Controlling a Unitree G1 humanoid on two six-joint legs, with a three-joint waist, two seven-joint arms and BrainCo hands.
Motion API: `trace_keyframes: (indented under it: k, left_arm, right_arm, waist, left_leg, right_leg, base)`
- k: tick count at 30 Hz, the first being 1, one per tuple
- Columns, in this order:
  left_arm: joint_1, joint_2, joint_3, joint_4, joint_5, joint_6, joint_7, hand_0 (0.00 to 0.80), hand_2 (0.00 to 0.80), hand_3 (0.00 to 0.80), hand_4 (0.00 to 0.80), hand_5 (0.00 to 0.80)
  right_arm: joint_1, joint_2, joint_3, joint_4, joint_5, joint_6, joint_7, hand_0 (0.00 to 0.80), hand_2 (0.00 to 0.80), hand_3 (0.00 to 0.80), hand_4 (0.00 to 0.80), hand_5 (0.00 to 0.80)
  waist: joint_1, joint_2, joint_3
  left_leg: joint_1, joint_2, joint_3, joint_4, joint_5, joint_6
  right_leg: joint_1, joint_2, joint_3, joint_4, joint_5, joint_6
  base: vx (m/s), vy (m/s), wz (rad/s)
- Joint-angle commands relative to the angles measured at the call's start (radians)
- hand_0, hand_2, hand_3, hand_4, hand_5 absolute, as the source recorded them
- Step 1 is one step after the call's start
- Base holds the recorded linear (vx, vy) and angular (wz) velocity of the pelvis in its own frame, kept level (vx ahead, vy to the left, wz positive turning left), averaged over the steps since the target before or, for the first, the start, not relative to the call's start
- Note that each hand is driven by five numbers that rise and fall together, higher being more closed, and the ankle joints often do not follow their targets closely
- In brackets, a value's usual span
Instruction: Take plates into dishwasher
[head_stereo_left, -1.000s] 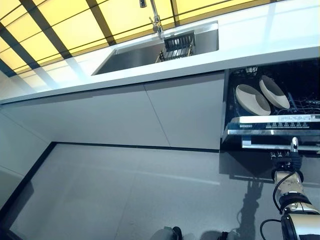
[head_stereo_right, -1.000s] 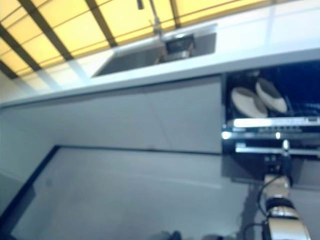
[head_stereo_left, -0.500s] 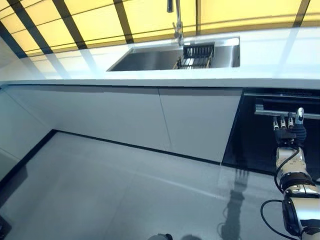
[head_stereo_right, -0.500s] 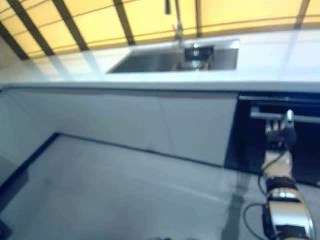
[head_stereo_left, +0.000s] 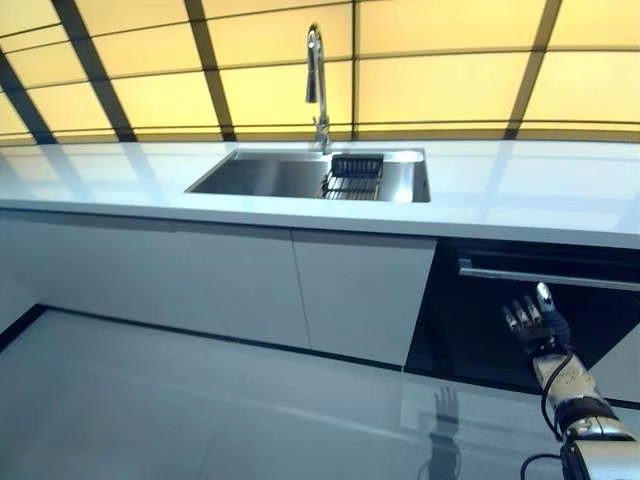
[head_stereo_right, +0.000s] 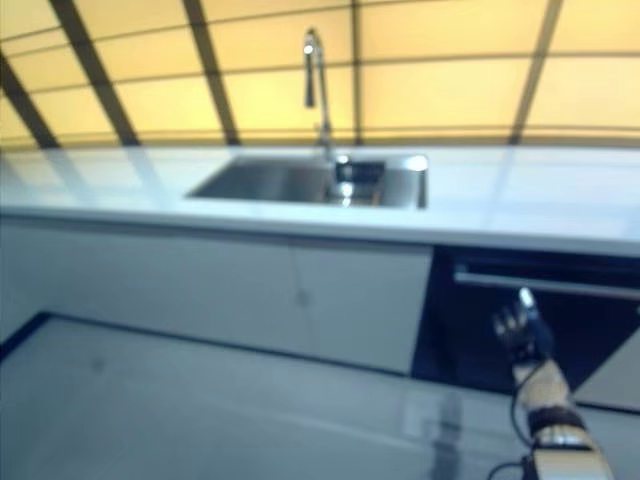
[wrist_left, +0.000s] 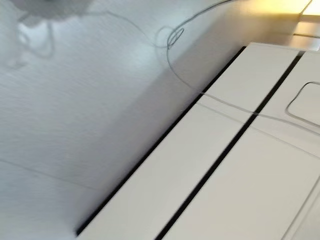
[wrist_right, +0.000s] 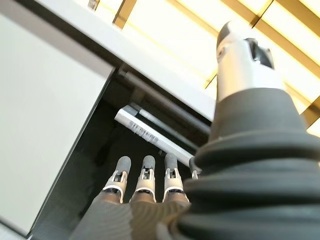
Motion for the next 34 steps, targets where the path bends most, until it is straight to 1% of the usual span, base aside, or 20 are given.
trace_keyframes:
  k: [1,3,4,6,9,11,13,14,18,19,20,22,23,25,28,29,31,34]
  left_arm:
    - [-0.019,0.029,-0.027,0.065,0.041,-0.03,0.008,0.0,0.0,0.0,0.0,0.0]
    - [-0.028,0.016,-0.024,0.084,0.051,-0.039,0.002,0.0,0.0,0.0,0.0,0.0]
    - [-0.031,0.01,-0.028,0.089,0.053,-0.039,0.002,0.0,0.0,0.0,0.0,0.0]
    - [-0.031,0.004,-0.03,0.096,0.059,-0.045,0.0,0.0,0.0,0.0,0.0,0.0]
    - [-0.038,-0.015,-0.033,0.117,0.082,-0.042,0.003,0.0,0.0,0.0,0.0,0.0]
    - [-0.047,-0.024,-0.038,0.127,0.099,-0.039,0.007,0.0,0.0,0.0,0.0,0.0]
    - [-0.049,-0.025,-0.038,0.128,0.102,-0.037,0.007,0.0,0.0,0.0,0.0,0.0]
    - [-0.058,-0.033,-0.04,0.138,0.104,-0.028,0.007,0.0,0.0,0.0,0.0,0.0]
    - [-0.067,-0.045,-0.041,0.146,0.106,-0.021,0.006,0.0,0.0,0.0,0.0,0.0]
    - [-0.062,-0.062,-0.037,0.148,0.101,-0.016,-0.004,0.0,0.0,0.0,0.0,0.0]
    - [-0.062,-0.074,-0.039,0.152,0.096,-0.01,-0.011,0.0,0.0,0.0,0.0,0.0]
    - [-0.058,-0.093,-0.038,0.161,0.09,0.005,-0.022,0.0,0.0,0.0,0.0,0.0]
    - [-0.055,-0.101,-0.038,0.165,0.094,0.009,-0.029,0.0,0.0,0.0,0.0,0.0]
    - [-0.048,-0.12,-0.044,0.17,0.121,0.004,-0.021,0.0,0.0,0.0,0.0,0.0]
    - [-0.044,-0.129,-0.057,0.172,0.142,-0.003,-0.017,0.0,0.0,0.0,0.0,0.0]
    - [-0.045,-0.134,-0.071,0.171,0.172,-0.006,-0.029,0.0,0.0,0.0,0.0,0.0]
    - [-0.047,-0.136,-0.089,0.167,0.164,-0.016,-0.023,0.0,0.0,0.0,0.0,0.0]
    - [-0.054,-0.131,-0.089,0.165,0.123,0.023,-0.001,0.0,0.0,0.0,0.0,0.0]
  right_arm:
    - [0.036,0.087,0.027,-0.015,-0.031,-0.005,0.084,0.0,0.0,0.0,0.0,0.0]
    - [0.149,0.163,0.035,-0.015,-0.054,0.005,0.13,0.0,0.0,0.0,0.0,0.0]
    - [0.19,0.189,0.04,-0.002,-0.097,0.002,0.146,0.0,0.0,0.0,0.0,0.0]
    - [0.223,0.212,0.044,0.008,-0.109,0.0,0.162,0.0,0.0,0.0,0.0,0.0]
    - [0.327,0.286,0.065,0.063,-0.129,0.005,0.203,0.0,0.0,0.0,0.0,0.0]
    - [0.36,0.319,0.075,0.091,-0.148,0.004,0.207,0.0,0.0,0.0,0.0,0.0]
    - [0.363,0.323,0.077,0.095,-0.147,0.006,0.207,0.0,0.0,0.0,0.0,0.0]
    - [0.39,0.347,0.089,0.123,-0.164,0.013,0.202,0.0,0.0,0.0,0.0,0.0]
    - [0.415,0.367,0.098,0.161,-0.172,0.031,0.207,0.0,0.0,0.0,0.0,0.0]
    - [0.449,0.396,0.105,0.188,-0.18,0.048,0.207,0.0,0.0,0.0,0.0,0.0]
    - [0.469,0.41,0.106,0.203,-0.159,0.056,0.198,0.0,0.0,0.0,0.0,0.0]
    - [0.491,0.423,0.104,0.228,-0.155,0.073,0.183,0.0,0.0,0.0,0.0,0.0]
    - [0.499,0.429,0.104,0.235,-0.166,0.076,0.151,0.0,0.0,0.0,0.0,0.0]
    - [0.51,0.439,0.107,0.246,-0.166,0.076,0.108,0.0,0.0,0.0,0.0,0.0]
    - [0.518,0.443,0.109,0.256,-0.172,0.071,0.083,0.0,0.0,0.0,0.0,0.0]
    - [0.521,0.444,0.113,0.26,-0.188,0.071,0.071,0.0,0.0,0.0,0.0,0.0]
    - [0.525,0.441,0.117,0.262,-0.224,0.057,0.051,0.0,0.0,0.0,0.0,0.0]
    - [0.526,0.432,0.113,0.27,-0.263,0.046,0.03,0.0,0.0,0.0,0.0,0.0]
  waist:
    - [-0.008,-0.043,-0.057]
    - [-0.024,-0.048,-0.086]
    - [-0.029,-0.05,-0.097]
    - [-0.033,-0.051,-0.105]
    - [-0.05,-0.053,-0.136]
    - [-0.061,-0.053,-0.15]
    - [-0.062,-0.054,-0.152]
    - [-0.074,-0.055,-0.162]
    - [-0.084,-0.056,-0.17]
    - [-0.095,-0.056,-0.175]
    - [-0.101,-0.055,-0.178]
    - [-0.11,-0.055,-0.181]
    - [-0.116,-0.054,-0.183]
    - [-0.121,-0.053,-0.184]
    - [-0.125,-0.053,-0.185]
    - [-0.128,-0.054,-0.186]
    - [-0.134,-0.055,-0.186]
    - [-0.137,-0.057,-0.183]
  left_leg:
    - [0.023,-0.027,0.014,-0.041,-0.015,0.014]
    - [0.049,-0.029,0.015,-0.088,-0.003,0.019]
    - [0.057,-0.028,0.016,-0.105,0.003,0.018]
    - [0.065,-0.029,0.017,-0.118,0.008,0.02]
    - [0.093,-0.029,0.022,-0.179,0.027,0.023]
    - [0.092,-0.03,0.021,-0.192,0.032,0.023]
    - [0.091,-0.03,0.021,-0.192,0.032,0.023]
    - [0.091,-0.031,0.021,-0.192,0.031,0.026]
    - [0.095,-0.03,0.029,-0.192,0.031,0.028]
    - [0.1,-0.027,0.041,-0.192,0.029,0.03]
    - [0.101,-0.027,0.042,-0.192,0.028,0.031]
    - [0.105,-0.027,0.048,-0.192,0.024,0.034]
    - [0.108,-0.027,0.052,-0.192,0.022,0.034]
    - [0.111,-0.027,0.057,-0.192,0.021,0.037]
    - [0.114,-0.028,0.061,-0.192,0.018,0.039]
    - [0.115,-0.028,0.063,-0.192,0.016,0.042]
    - [0.118,-0.029,0.069,-0.192,0.013,0.044]
    - [0.12,-0.029,0.071,-0.192,0.011,0.044]
  right_leg:
    - [0.095,0.012,0.099,-0.234,0.135,0.051]
    - [0.106,0.021,0.118,-0.275,0.16,0.059]
    - [0.11,0.023,0.121,-0.291,0.17,0.063]
    - [0.114,0.025,0.126,-0.304,0.18,0.065]
    - [0.123,0.035,0.139,-0.35,0.208,0.075]
    - [0.12,0.042,0.146,-0.36,0.216,0.076]
    - [0.119,0.043,0.147,-0.36,0.217,0.076]
    - [0.117,0.048,0.158,-0.36,0.218,0.075]
    - [0.119,0.051,0.162,-0.359,0.217,0.074]
    - [0.123,0.054,0.168,-0.359,0.216,0.073]
    - [0.125,0.058,0.175,-0.36,0.215,0.072]
    - [0.127,0.061,0.179,-0.359,0.212,0.071]
    - [0.128,0.062,0.182,-0.358,0.21,0.07]
    - [0.129,0.062,0.188,-0.357,0.209,0.069]
    - [0.131,0.063,0.193,-0.357,0.208,0.071]
    - [0.132,0.064,0.199,-0.358,0.208,0.071]
    - [0.131,0.065,0.207,-0.357,0.209,0.073]
    - [0.13,0.065,0.208,-0.354,0.208,0.074]
  base:
    - [0.056,0.072,-0.05]
    - [0.038,0.065,-0.12]
    - [0.026,0.041,-0.21]
    - [0.018,0.024,-0.18]
    - [0.007,0.035,-0.12]
    - [-0.009,0.026,-0.19]
    - [-0.005,0.018,-0.2]
    - [0.001,0.027,-0.04]
    - [0.007,0.008,-0.01]
    - [0.03,0.035,-0.05]
    - [0.033,0.034,-0.09]
    - [0.022,0.019,-0.12]
    - [0.024,0.022,-0.16]
    - [0.021,0.022,-0.15]
    - [0.014,0.006,-0.12]
    - [0.008,0.002,-0.11]
    - [0.006,0.006,-0.09]
    - [-0.005,0.006,-0.05]
